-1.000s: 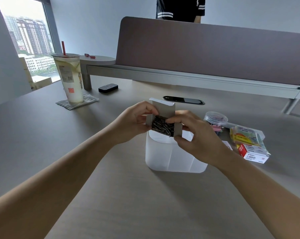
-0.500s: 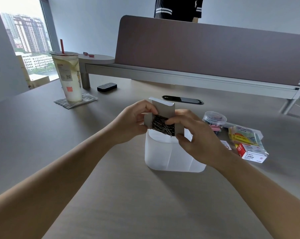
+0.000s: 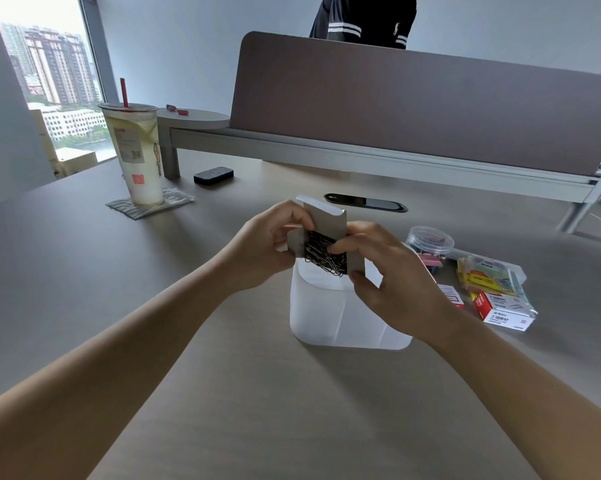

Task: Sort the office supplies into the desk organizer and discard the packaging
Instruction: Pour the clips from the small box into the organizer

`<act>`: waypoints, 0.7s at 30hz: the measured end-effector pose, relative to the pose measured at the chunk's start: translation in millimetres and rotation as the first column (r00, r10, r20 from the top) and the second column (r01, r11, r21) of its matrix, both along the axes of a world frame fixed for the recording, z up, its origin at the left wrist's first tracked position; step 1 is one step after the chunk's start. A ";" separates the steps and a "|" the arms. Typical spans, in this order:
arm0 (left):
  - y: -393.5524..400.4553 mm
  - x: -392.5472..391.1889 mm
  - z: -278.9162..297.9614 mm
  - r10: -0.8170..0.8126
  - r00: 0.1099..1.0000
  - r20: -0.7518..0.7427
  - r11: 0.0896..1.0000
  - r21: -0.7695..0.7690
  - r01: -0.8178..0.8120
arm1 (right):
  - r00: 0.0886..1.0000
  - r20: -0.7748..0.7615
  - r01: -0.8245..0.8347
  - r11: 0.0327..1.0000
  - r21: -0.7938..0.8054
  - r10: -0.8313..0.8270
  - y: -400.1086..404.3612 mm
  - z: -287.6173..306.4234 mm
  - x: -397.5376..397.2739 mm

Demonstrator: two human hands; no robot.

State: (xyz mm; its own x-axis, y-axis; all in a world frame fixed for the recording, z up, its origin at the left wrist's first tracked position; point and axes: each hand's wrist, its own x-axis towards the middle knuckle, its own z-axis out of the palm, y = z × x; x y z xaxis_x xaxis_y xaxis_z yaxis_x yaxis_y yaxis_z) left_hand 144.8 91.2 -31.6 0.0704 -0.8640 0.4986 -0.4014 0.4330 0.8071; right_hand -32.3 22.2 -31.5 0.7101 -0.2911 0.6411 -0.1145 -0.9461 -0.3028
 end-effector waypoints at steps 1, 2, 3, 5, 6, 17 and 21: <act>0.0 -0.2 0.1 0.002 1.000 -0.002 1.000 -0.001 -0.002 | 1.000 0.001 0.000 1.000 -0.008 0.000 0.4 0.2 0.1; 0.1 -0.4 -0.4 0.002 1.000 -0.007 1.000 0.000 -0.002 | 1.000 0.001 0.001 1.000 -0.018 -0.001 1.0 0.5 -0.3; 0.5 -1.0 -0.4 0.002 1.000 -0.013 1.000 0.001 -0.002 | 1.000 0.002 0.004 0.999 -0.031 -0.004 1.7 0.5 -0.6; 0.6 -1.7 -1.3 0.004 1.000 -0.026 1.000 -0.001 -0.004 | 1.000 0.007 0.009 0.999 -0.051 -0.009 2.8 0.6 -1.1; 0.5 -1.9 -1.7 0.004 0.999 -0.034 1.000 -0.003 -0.005 | 1.000 0.007 0.010 0.999 -0.053 -0.010 3.2 0.4 -1.1; -2.3 -2.9 -2.4 0.021 1.000 0.010 1.000 -0.002 -0.021 | 1.000 0.001 0.025 1.000 0.008 -0.025 1.3 -1.3 -1.4; -2.9 -4.1 -2.0 0.019 1.000 -0.022 1.000 0.015 -0.019 | 1.000 0.017 0.023 0.999 0.023 -0.023 1.6 -1.7 -1.5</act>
